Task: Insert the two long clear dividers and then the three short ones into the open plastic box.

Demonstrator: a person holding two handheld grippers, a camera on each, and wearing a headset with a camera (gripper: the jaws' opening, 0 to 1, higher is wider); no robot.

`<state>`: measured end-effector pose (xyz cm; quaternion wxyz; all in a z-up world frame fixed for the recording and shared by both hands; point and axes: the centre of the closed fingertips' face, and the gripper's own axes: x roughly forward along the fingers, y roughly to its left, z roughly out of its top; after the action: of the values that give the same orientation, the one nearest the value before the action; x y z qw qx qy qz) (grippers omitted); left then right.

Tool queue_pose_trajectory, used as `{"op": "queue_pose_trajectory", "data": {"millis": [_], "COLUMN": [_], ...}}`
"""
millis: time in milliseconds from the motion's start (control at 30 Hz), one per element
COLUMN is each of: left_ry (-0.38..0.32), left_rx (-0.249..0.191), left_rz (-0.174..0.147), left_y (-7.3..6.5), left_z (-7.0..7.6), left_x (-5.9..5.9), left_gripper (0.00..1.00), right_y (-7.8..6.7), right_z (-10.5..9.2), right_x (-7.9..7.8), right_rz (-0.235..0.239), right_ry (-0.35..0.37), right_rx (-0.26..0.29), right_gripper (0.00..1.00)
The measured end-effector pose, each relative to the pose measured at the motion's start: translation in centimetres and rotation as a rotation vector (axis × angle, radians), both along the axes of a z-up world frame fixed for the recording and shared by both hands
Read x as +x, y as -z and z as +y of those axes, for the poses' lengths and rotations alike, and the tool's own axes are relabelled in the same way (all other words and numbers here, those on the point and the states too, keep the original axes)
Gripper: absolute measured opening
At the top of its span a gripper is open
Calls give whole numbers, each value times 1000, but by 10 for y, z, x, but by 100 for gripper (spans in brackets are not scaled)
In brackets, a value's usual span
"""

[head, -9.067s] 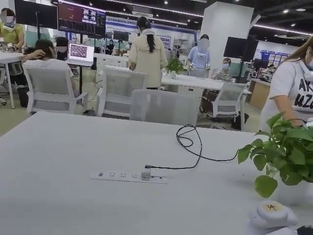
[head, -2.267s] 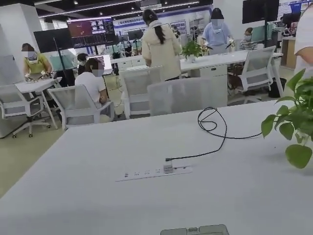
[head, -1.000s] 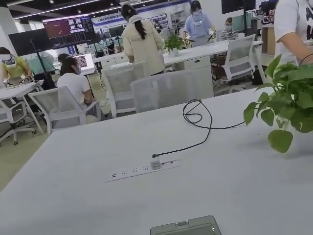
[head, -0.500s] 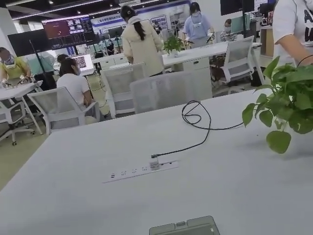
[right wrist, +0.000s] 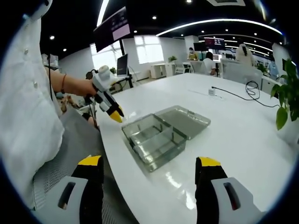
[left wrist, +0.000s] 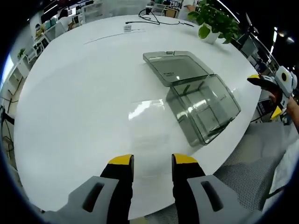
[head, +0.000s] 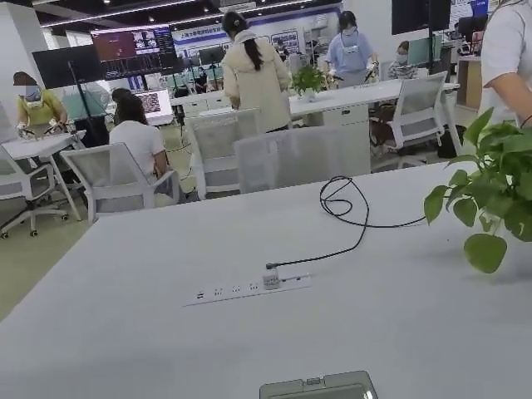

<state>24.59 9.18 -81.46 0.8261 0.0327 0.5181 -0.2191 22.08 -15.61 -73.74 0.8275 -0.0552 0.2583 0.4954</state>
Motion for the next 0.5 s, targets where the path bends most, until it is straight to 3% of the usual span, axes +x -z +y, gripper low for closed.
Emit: {"op": "queue_pose_trajectory", "data": {"millis": [300,500], "left_ry": [-16,-10], "left_rx": [-140,-236], "left_rz": [-101,-147], "left_y": [-40,-61], "left_z": [-25,-47], "left_x": [6,7], "left_gripper": [30,30], "right_y": [-35,-54], "right_z": [22,42], "right_x": [14,23], "right_rz": [0,21], "right_ry": [40,56], "right_rx": [87,141], "right_gripper": [78,70]}}
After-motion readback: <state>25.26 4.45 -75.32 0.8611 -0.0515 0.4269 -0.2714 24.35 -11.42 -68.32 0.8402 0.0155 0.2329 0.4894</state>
